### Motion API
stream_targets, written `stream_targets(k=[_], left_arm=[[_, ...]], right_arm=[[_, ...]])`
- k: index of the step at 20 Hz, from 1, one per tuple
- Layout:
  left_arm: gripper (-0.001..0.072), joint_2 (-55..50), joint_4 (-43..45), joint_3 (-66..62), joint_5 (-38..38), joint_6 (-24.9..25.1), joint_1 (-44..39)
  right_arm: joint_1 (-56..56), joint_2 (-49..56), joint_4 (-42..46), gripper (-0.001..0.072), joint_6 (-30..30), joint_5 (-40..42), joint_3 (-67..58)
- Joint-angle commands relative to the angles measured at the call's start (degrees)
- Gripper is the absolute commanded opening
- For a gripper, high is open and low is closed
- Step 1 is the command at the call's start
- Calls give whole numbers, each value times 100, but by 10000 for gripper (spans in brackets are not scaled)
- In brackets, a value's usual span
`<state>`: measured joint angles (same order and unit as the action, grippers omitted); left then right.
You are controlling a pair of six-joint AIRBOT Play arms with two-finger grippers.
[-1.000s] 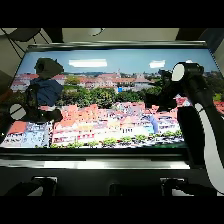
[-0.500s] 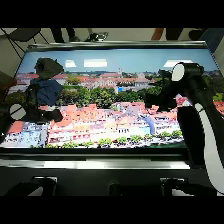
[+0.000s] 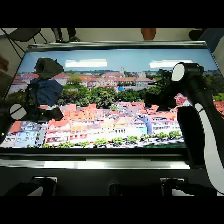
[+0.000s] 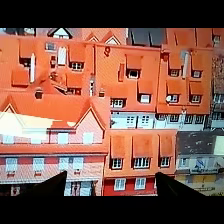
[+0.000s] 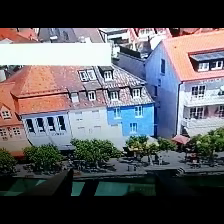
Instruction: Fold the shirts.
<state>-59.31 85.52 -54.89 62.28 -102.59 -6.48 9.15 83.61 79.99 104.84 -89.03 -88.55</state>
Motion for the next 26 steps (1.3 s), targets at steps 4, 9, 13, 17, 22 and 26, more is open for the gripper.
stream_targets(k=[4, 9, 13, 17, 22, 26], left_arm=[[647, -9, -476, -31, -870, -48, -2], [686, -953, -417, -1639, -811, -155, 1040], [686, -2953, -839, -3713, 570, -470, 2380], [686, -4083, -1617, -3899, 442, -688, 2758], [687, -4852, -2216, -3901, -756, -498, 2638], [687, -5209, -2826, -3901, -1545, -68, 2640]], right_arm=[[2, 7, 83, 603, -114, 732, -4], [2, 4, 81, 603, -153, 645, -4], [4, 7, 33, 602, -177, 643, -4], [4, 7, -114, 602, -175, 649, -4], [4, 7, -144, 603, -175, 660, -4], [4, 4, -208, 602, -129, 645, -4]])
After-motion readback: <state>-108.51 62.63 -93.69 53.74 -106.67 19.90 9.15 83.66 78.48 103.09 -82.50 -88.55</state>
